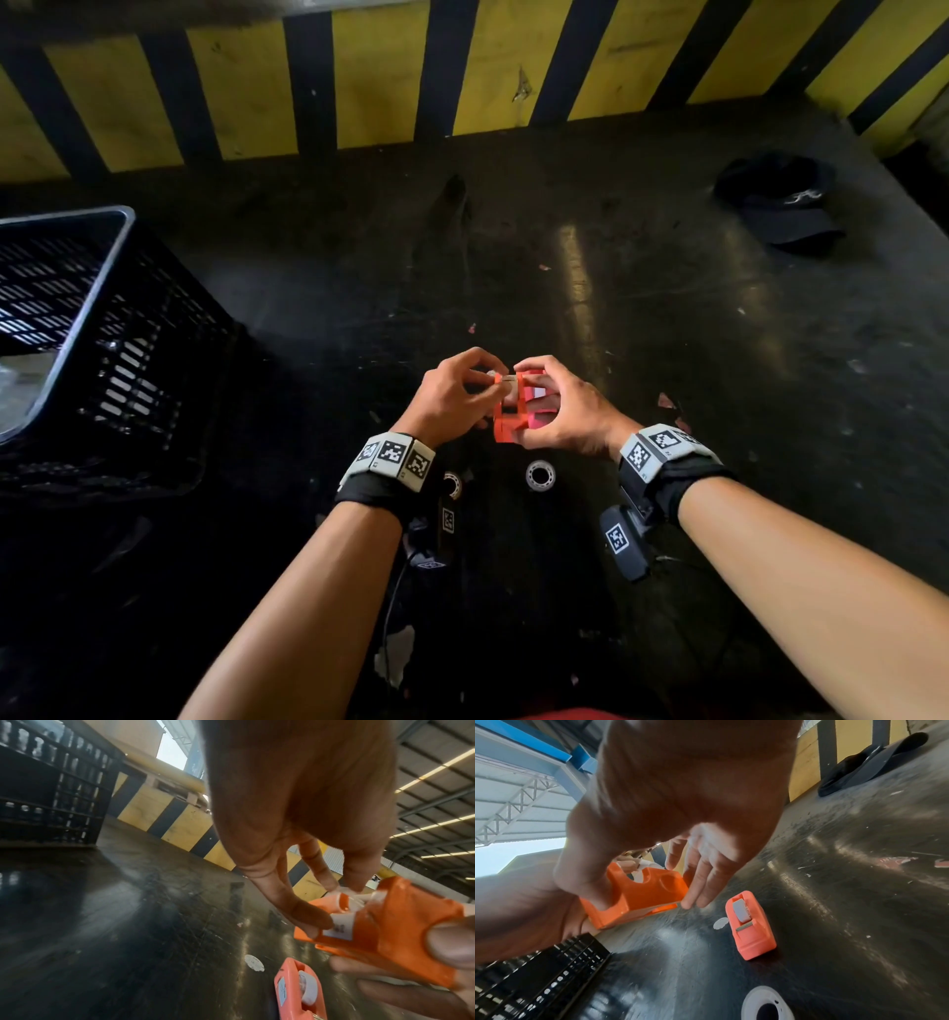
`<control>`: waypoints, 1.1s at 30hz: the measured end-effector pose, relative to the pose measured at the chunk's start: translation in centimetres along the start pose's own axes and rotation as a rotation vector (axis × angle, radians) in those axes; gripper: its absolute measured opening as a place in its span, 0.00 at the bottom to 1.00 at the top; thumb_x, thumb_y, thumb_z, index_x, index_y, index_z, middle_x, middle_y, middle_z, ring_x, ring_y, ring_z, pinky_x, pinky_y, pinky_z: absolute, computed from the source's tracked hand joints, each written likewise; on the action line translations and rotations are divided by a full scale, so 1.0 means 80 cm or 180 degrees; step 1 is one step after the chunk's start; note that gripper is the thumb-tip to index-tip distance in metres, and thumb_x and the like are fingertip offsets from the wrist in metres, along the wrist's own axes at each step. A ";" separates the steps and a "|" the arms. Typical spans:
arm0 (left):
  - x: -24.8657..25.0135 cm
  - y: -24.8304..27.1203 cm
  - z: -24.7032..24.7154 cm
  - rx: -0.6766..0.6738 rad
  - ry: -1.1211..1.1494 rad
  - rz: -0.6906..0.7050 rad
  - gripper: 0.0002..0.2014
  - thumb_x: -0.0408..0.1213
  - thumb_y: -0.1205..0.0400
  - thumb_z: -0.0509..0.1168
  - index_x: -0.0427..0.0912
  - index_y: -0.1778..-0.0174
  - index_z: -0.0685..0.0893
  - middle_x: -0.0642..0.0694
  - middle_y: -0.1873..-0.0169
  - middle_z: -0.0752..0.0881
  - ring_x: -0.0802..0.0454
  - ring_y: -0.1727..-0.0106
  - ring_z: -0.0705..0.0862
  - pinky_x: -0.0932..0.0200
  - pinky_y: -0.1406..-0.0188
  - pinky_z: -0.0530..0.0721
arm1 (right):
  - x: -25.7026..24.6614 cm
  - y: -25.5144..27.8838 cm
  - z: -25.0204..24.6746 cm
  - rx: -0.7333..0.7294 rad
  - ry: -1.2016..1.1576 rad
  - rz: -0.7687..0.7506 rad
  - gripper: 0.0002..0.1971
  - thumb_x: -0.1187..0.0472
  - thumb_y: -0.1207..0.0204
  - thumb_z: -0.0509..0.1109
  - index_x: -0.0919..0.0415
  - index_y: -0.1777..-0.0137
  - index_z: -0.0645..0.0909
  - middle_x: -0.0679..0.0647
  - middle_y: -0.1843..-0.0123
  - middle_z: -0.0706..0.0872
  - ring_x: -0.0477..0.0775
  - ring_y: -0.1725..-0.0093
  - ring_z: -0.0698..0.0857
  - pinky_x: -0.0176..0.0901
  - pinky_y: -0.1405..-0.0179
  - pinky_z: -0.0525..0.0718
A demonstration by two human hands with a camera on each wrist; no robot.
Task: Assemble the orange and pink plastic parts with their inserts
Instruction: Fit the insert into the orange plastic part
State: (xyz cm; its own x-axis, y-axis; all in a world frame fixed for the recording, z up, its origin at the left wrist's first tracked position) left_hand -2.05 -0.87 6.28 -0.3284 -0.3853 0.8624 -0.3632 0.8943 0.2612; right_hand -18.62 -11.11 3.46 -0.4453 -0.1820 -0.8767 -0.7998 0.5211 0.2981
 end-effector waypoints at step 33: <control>-0.006 0.028 0.002 -0.0924 -0.0073 0.0124 0.08 0.38 0.26 0.80 0.49 0.54 0.91 0.47 0.47 0.94 0.53 0.45 0.95 0.45 0.38 0.93 | 0.030 -0.006 0.000 -0.0035 -0.0064 0.0116 0.54 0.40 0.52 0.92 0.49 0.23 0.73 0.52 0.25 0.83 0.50 0.25 0.83 0.58 0.27 0.84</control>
State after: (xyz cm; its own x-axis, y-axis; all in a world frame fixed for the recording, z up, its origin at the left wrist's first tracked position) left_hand -2.83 1.26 6.34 -0.3580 -0.3516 0.8650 -0.0865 0.9349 0.3442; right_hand -19.29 -11.78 1.17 -0.4662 -0.1463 -0.8725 -0.7876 0.5178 0.3340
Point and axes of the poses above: each hand's wrist, its own y-axis away from the middle knuckle, its own z-axis out of the palm, x = y × z, the point moved 2 cm from there along -y, towards the middle knuckle
